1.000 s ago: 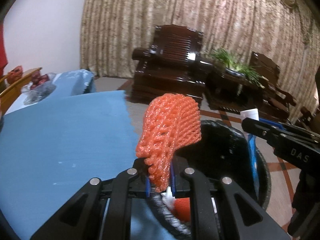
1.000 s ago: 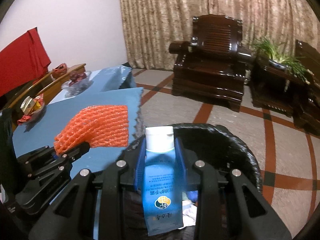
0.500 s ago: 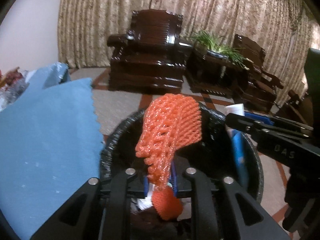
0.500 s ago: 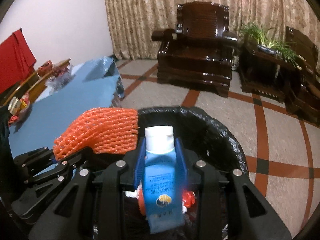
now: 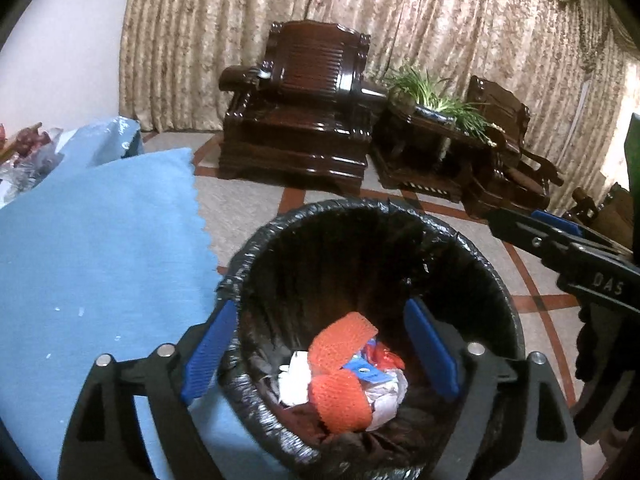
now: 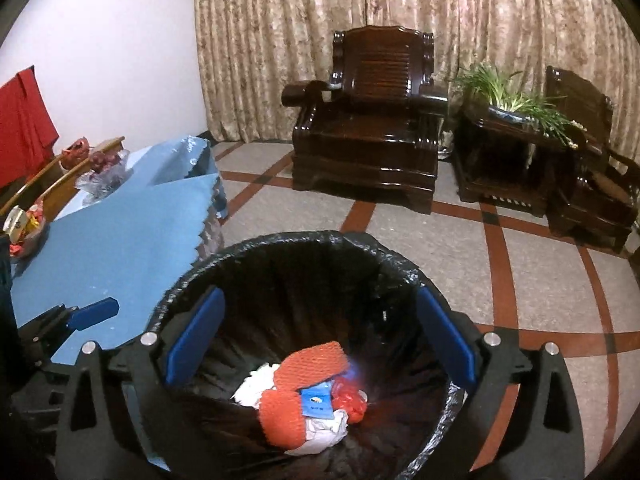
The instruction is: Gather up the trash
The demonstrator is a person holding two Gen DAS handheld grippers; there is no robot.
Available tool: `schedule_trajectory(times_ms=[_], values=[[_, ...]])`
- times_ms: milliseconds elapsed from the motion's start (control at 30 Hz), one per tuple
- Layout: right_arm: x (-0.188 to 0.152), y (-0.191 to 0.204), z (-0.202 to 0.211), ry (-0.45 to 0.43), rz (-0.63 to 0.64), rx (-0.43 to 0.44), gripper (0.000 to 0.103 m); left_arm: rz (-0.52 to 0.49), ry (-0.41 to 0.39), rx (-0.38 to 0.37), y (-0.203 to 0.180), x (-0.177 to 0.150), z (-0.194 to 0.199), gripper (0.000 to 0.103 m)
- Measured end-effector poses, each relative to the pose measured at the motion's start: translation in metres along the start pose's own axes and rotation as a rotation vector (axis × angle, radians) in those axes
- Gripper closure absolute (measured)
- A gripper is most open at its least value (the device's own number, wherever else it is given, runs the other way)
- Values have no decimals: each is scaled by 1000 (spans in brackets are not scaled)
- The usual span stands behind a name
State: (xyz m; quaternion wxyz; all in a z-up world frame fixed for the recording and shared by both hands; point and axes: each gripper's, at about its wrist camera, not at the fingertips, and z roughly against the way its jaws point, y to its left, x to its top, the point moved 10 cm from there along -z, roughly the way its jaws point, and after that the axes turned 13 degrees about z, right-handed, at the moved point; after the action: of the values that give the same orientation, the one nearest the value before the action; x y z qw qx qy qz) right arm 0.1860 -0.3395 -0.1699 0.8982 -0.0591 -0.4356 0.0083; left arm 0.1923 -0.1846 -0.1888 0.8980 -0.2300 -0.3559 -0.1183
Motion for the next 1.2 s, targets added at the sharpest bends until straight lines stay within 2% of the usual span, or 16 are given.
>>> schedule_trajectory(times_ms=[433, 733, 1200], values=[[19, 38, 58, -63, 8, 83, 5, 42, -98, 90, 20, 17, 72, 6], [31, 58, 96, -95, 31, 96, 5, 73, -152, 141, 27, 23, 117, 6], [41, 81, 129, -122, 72, 115, 5, 42, -226, 170, 17, 35, 159, 6]])
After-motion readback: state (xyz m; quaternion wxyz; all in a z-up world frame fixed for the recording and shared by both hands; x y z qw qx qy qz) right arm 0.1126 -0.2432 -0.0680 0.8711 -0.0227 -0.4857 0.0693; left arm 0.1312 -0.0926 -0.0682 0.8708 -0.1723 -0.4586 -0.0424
